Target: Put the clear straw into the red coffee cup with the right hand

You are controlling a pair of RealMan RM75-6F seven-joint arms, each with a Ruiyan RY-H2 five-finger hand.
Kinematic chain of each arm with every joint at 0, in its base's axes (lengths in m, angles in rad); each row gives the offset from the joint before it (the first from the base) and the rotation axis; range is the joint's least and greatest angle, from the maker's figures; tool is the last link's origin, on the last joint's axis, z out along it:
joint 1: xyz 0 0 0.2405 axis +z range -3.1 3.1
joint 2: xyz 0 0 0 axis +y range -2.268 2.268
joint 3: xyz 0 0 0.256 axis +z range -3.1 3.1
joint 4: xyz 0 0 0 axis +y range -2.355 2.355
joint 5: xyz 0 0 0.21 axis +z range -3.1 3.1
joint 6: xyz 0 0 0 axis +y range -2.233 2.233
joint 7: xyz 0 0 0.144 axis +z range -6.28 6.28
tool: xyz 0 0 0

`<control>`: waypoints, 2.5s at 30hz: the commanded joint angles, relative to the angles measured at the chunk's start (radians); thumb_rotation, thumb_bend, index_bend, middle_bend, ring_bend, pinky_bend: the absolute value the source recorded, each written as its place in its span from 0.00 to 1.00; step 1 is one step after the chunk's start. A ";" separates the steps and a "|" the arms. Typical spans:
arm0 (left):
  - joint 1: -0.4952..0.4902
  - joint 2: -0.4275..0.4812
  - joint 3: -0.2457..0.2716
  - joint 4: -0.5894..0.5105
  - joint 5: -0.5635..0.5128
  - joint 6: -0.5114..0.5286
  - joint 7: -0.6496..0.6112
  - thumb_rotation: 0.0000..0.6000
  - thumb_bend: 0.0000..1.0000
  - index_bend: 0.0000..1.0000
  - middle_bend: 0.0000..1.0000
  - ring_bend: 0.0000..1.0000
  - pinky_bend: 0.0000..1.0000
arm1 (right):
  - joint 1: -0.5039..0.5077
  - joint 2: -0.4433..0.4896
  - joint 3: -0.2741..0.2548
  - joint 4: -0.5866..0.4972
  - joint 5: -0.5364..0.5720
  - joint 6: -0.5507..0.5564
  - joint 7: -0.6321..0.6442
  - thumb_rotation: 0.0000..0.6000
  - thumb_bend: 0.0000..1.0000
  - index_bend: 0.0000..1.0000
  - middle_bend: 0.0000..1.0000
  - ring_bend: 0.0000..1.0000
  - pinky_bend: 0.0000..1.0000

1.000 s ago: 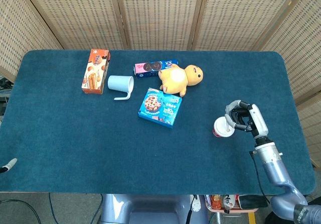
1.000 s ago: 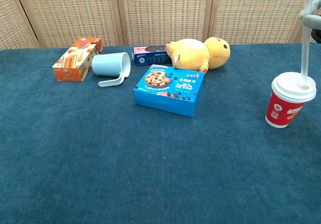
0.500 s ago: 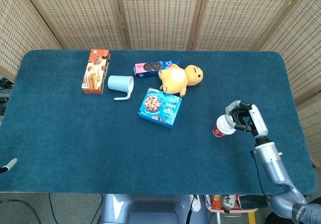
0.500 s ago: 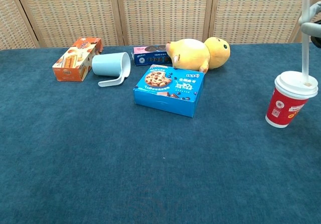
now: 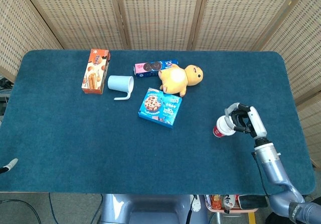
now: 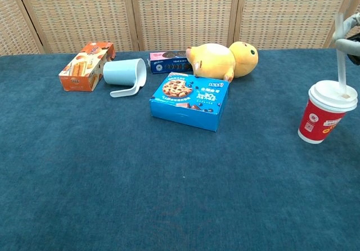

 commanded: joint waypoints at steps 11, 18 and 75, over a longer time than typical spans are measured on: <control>0.000 -0.002 0.002 0.000 0.002 0.001 0.001 1.00 0.11 0.00 0.00 0.00 0.00 | -0.001 -0.049 -0.040 0.093 -0.051 0.039 0.013 1.00 0.48 0.73 0.88 0.74 0.92; -0.001 -0.001 0.002 0.001 0.000 -0.002 0.003 1.00 0.11 0.00 0.00 0.00 0.00 | 0.003 -0.073 -0.052 0.141 -0.053 0.036 0.026 1.00 0.48 0.73 0.87 0.74 0.92; 0.006 0.010 0.008 0.002 0.017 0.009 -0.035 1.00 0.11 0.00 0.00 0.00 0.00 | -0.052 0.117 -0.133 0.034 -0.158 0.191 -0.150 1.00 0.00 0.17 0.14 0.07 0.09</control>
